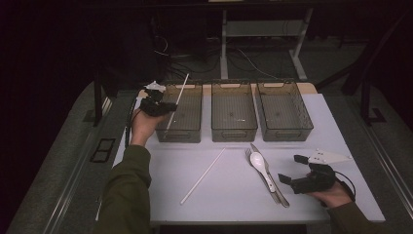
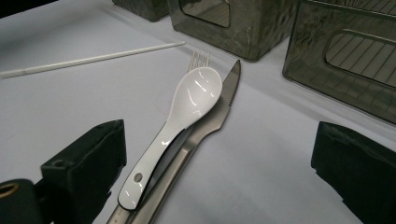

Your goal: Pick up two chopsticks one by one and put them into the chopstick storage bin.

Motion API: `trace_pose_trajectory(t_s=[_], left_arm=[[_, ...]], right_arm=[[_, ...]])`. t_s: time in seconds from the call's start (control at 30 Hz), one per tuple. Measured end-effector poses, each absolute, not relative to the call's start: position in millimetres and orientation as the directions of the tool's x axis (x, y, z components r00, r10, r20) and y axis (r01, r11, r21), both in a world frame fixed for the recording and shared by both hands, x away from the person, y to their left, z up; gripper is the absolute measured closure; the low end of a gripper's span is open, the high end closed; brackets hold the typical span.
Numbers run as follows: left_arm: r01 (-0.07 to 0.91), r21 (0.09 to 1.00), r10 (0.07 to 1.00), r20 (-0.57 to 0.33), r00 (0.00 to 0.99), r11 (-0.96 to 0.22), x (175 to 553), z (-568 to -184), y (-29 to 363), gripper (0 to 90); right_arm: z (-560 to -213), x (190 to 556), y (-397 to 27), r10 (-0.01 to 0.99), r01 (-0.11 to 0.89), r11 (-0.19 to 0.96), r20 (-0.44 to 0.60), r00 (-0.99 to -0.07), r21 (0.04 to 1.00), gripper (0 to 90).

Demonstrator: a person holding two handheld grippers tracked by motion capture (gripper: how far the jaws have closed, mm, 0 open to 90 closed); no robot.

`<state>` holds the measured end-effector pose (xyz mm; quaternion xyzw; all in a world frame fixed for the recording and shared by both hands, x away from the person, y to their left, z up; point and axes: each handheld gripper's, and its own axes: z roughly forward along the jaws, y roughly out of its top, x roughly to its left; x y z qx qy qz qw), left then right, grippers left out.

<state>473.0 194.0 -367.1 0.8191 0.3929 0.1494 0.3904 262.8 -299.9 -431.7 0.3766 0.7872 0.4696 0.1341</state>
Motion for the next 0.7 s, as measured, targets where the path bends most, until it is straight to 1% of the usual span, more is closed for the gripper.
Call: trace_pose_trajectory(t_s=[0.7], left_arm=[[0.578,0.720,0.801,-0.051,0.597,-0.385,481.2,-383.6,187.5,83.3]], right_arm=[[-431.3,262.5,-300.2,0.716,0.465,0.275,0.144,-0.683,0.842,3.2]])
